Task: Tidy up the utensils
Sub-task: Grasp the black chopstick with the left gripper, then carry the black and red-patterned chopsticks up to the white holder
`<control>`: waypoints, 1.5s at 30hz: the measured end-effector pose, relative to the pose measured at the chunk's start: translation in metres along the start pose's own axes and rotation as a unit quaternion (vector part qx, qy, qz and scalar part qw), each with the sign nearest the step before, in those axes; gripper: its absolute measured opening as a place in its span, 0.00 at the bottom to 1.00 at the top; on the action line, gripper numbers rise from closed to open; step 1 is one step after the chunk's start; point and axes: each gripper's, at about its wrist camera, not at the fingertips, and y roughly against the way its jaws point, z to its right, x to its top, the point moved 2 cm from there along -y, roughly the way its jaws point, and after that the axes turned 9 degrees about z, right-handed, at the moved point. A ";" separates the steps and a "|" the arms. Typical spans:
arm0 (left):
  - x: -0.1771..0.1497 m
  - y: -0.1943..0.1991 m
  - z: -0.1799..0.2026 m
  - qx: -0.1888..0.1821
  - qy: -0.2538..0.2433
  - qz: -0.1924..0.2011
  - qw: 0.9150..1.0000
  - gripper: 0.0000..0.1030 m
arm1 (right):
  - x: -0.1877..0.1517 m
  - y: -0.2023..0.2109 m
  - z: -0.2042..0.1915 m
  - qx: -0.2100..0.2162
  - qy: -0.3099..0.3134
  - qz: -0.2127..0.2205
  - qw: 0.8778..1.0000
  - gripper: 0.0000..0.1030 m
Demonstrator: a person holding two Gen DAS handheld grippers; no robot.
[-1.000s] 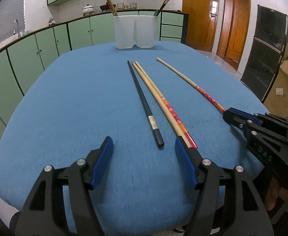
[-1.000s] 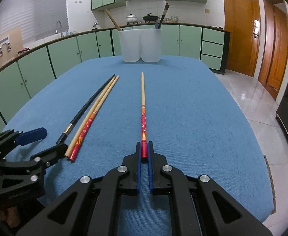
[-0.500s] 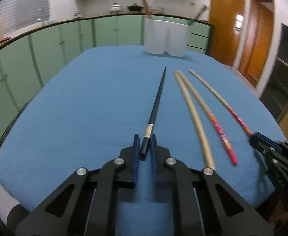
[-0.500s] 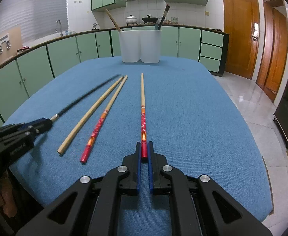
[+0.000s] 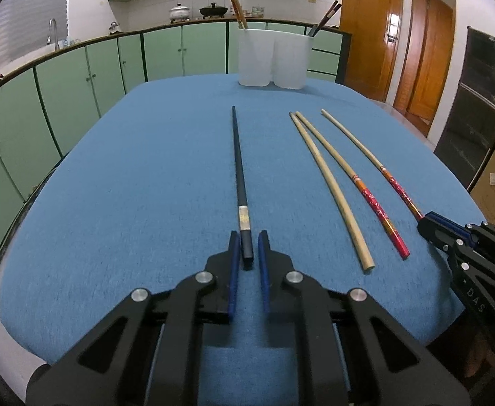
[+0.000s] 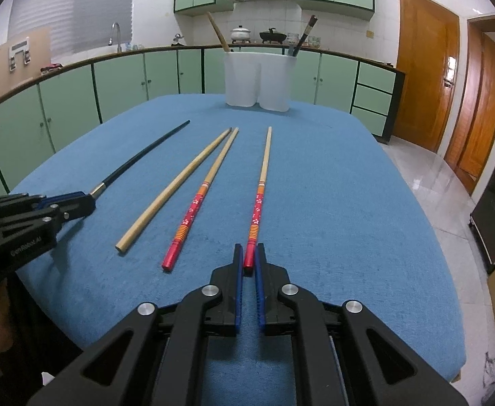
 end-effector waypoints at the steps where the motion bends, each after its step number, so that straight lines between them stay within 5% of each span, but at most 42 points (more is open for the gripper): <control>1: 0.001 0.000 -0.001 0.001 0.004 0.001 1.000 0.07 | 0.001 0.000 0.000 0.002 -0.003 -0.001 1.000 0.07; 13: 0.056 0.043 -0.016 -0.012 0.041 0.025 0.999 0.06 | 0.047 0.047 0.015 0.016 -0.041 0.010 0.999 0.06; 21: 0.122 0.074 -0.031 -0.026 0.041 0.057 0.997 0.06 | 0.133 0.072 0.031 0.024 -0.023 0.031 0.999 0.05; 39: 0.246 0.039 -0.029 -0.084 -0.010 -0.002 0.996 0.06 | 0.285 0.011 0.033 0.057 0.019 -0.086 0.994 0.05; 45: 0.296 0.041 -0.028 -0.091 -0.008 0.017 0.996 0.06 | 0.332 0.012 0.037 0.060 0.003 -0.091 0.994 0.05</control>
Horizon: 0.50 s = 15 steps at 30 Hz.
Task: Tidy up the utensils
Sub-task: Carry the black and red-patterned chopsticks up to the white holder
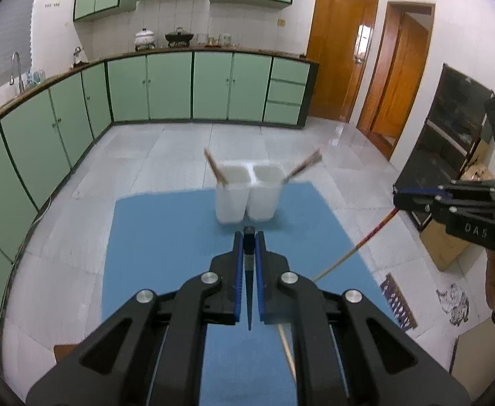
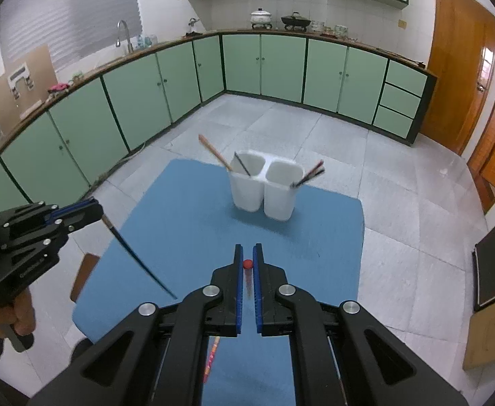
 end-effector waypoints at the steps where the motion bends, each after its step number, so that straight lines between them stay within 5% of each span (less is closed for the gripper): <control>1: 0.012 0.000 0.000 0.001 0.002 0.006 1.000 0.06 | 0.010 0.004 0.000 -0.003 0.001 0.003 1.000 0.05; 15: 0.149 -0.034 0.019 0.037 0.007 0.098 0.995 0.06 | 0.137 0.011 0.018 -0.044 -0.017 0.080 0.996 0.05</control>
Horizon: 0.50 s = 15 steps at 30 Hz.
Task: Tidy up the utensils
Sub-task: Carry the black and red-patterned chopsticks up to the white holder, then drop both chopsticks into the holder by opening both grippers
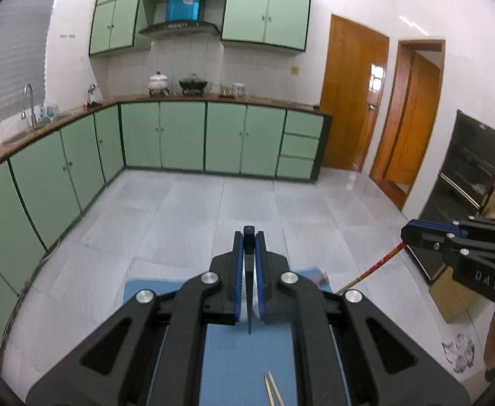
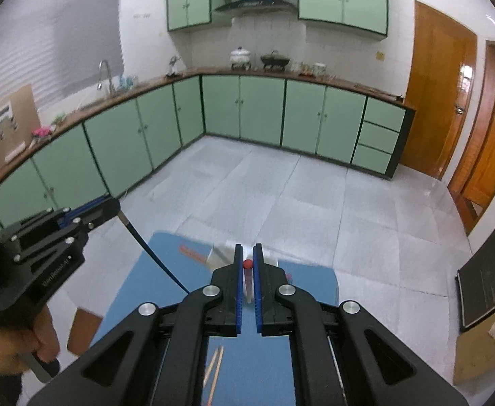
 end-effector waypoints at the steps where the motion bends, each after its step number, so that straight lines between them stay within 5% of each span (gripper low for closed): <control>1: 0.006 -0.008 0.002 0.004 -0.002 0.009 1.000 0.06 | 0.005 -0.008 0.004 -0.002 -0.007 0.006 1.000 0.05; 6: 0.011 -0.056 0.006 0.022 0.001 0.027 0.999 0.06 | 0.005 -0.062 0.026 -0.013 -0.039 0.004 0.999 0.05; 15: -0.046 -0.150 -0.014 0.026 0.019 -0.025 0.999 0.06 | -0.036 -0.164 0.058 -0.008 -0.071 -0.047 0.996 0.05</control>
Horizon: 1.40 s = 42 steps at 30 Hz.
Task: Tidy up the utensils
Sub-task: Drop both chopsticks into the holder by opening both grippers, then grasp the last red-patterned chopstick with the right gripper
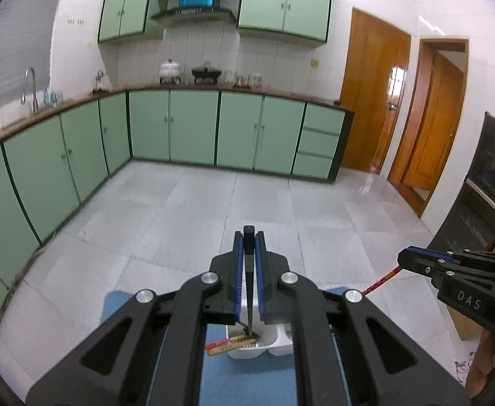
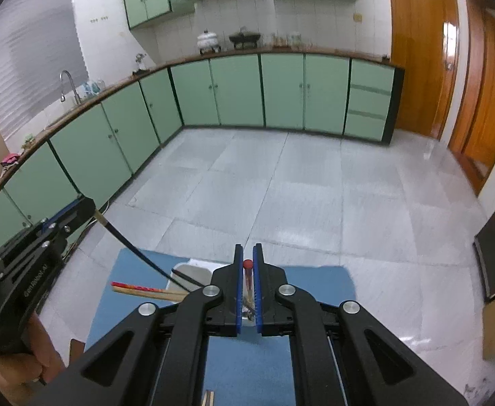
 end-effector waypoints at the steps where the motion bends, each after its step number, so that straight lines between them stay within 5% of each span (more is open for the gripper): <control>1: -0.006 -0.005 -0.003 0.003 -0.001 -0.007 1.000 0.07 | -0.004 -0.006 0.001 0.006 0.001 -0.004 1.000 0.05; 6: -0.012 0.002 -0.020 -0.002 -0.002 -0.008 1.000 0.11 | -0.018 0.006 0.005 0.012 0.006 0.021 1.000 0.08; 13: -0.011 0.073 -0.039 -0.006 -0.015 0.018 1.000 0.36 | -0.046 0.073 0.011 0.018 0.024 0.069 0.997 0.11; 16: -0.026 0.112 -0.042 -0.006 -0.029 0.023 0.999 0.43 | -0.086 0.113 0.008 0.019 0.044 0.096 0.994 0.16; 23: -0.137 0.194 -0.057 -0.010 -0.044 0.014 0.999 0.58 | -0.228 0.167 0.007 -0.005 0.059 0.133 0.989 0.19; 31: -0.277 0.244 -0.082 0.035 -0.009 -0.011 0.999 0.73 | -0.416 0.151 -0.033 -0.015 0.076 0.084 0.993 0.19; 35: -0.319 0.253 -0.091 0.053 0.012 -0.030 0.998 0.76 | -0.459 0.143 -0.057 0.004 0.079 0.062 0.995 0.24; 42: -0.349 0.259 -0.096 0.064 0.036 -0.042 0.996 0.82 | -0.472 0.129 -0.077 0.015 0.108 0.056 0.992 0.31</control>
